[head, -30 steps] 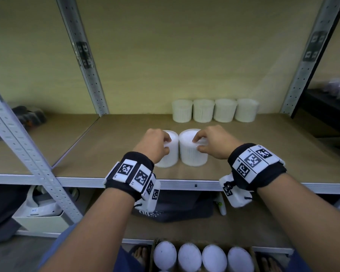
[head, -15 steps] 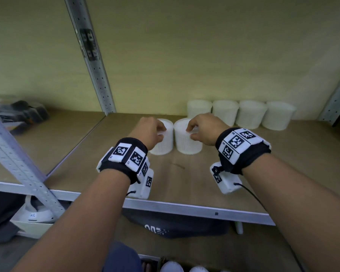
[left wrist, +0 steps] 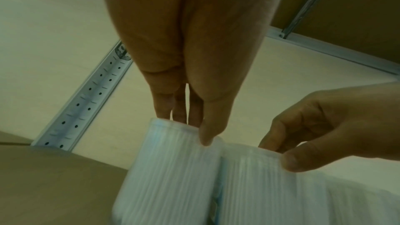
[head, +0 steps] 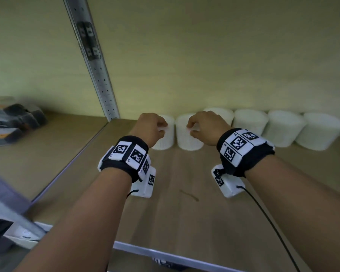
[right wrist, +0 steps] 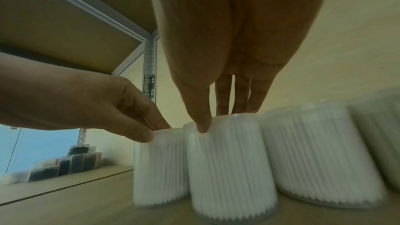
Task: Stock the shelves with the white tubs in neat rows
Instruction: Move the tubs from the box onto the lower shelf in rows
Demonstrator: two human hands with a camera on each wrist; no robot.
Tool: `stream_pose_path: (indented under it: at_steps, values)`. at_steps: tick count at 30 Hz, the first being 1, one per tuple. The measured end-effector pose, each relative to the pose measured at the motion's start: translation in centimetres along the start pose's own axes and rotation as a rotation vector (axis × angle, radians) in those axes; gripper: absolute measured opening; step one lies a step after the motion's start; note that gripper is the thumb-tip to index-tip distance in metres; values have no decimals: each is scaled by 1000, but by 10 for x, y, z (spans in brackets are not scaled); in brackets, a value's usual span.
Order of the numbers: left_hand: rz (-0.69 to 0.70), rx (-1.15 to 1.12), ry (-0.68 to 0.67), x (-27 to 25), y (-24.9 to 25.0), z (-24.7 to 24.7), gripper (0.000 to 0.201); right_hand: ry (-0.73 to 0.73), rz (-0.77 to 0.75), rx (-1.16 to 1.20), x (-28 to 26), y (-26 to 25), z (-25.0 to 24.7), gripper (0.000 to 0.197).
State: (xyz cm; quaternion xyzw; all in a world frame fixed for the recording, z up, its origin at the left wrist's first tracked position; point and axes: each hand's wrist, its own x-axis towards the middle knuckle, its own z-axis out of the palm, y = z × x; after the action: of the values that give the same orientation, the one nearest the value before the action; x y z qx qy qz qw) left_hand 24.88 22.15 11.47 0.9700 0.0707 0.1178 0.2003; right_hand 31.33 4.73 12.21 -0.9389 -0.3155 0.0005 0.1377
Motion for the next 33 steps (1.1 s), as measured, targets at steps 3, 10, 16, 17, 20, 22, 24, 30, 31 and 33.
stream_pose_path:
  at_steps: [3,10,16,17,20,22,24,30,31,33]
  values:
    - [0,5,2,14,-7,0,31,0,-13,-2,15,0,2,30]
    - [5,-12,-4,36,-15,0,30,9,-4,7,34,2,6,31]
    - [29,-10,21,46,-15,7,31,51,48,26,39,5,12,34]
    - [32,-16,31,47,-14,9,31,54,57,41,38,6,12,35]
    - [20,-23,43,48,-12,10,31,42,72,96,37,4,12,35]
    - [5,-5,18,49,-10,8,32,26,75,104,34,2,9,37]
    - [-11,0,-21,46,-8,5,34,-12,62,99,27,1,6,48]
    - [-12,-69,-33,15,9,-11,45,-17,80,108,-14,0,-7,53]
    - [-2,-76,-28,7,14,-15,45,-12,81,103,-25,-1,-11,51]
    - [12,-90,-37,-11,23,-24,44,4,79,88,-47,-5,-18,48]
